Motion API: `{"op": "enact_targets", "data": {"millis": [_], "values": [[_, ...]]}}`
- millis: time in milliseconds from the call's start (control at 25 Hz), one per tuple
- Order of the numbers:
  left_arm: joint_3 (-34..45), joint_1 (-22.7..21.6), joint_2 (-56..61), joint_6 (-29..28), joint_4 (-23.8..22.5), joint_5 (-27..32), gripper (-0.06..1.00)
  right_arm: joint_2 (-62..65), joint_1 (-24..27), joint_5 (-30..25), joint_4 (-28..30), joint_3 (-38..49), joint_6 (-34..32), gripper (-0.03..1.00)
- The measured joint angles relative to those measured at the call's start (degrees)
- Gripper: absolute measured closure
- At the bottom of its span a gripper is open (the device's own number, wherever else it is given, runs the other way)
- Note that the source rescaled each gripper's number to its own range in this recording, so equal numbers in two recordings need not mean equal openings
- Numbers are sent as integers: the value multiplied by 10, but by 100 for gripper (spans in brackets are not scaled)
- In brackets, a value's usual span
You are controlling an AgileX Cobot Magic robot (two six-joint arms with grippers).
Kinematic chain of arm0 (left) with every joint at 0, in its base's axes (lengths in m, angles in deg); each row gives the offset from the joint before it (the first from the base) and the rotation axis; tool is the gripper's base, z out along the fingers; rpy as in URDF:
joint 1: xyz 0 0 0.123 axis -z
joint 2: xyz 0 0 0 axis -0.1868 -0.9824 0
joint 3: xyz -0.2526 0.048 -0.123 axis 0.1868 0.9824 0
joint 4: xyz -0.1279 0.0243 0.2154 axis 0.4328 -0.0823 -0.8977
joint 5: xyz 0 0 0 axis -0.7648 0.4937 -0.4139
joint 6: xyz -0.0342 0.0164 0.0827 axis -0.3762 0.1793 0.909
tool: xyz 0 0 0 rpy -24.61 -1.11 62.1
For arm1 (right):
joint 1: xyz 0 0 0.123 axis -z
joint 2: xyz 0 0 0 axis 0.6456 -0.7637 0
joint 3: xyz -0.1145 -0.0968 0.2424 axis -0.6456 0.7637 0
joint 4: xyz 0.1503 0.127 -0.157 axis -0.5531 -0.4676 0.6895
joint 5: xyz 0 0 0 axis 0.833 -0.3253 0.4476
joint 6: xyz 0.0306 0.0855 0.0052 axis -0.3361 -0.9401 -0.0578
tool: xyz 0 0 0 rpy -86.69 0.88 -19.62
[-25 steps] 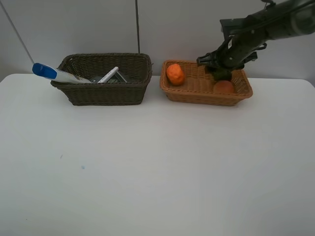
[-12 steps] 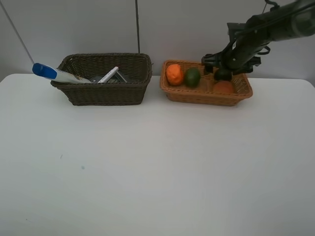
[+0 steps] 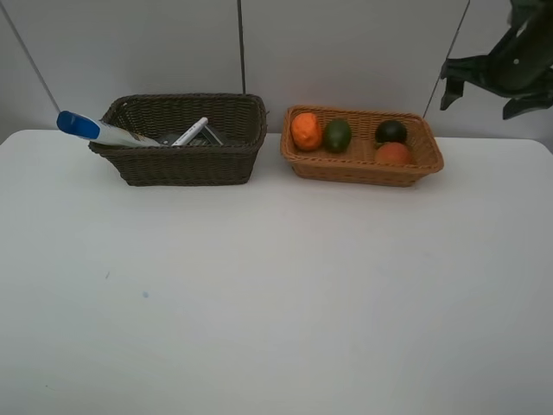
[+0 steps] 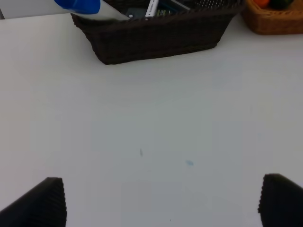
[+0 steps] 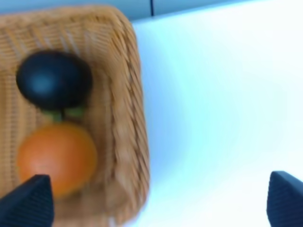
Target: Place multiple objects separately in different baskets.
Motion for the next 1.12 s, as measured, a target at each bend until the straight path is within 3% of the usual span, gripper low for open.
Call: {"op": "enact_targets", "data": {"millis": [280,640,800,1120], "values": [[0,0,0,0,0,0,-6,174,2,-17,-27,197,31,-3],[0,0,0,0,0,0,-6,539,2,-63,-45,450,32,-3],[0,0,0,0,0,0,-6,707,2,-114,-55,500,33,-3],[0,0,0,0,0,0,-6,960,2,-213,-63,509,56,-3]]}}
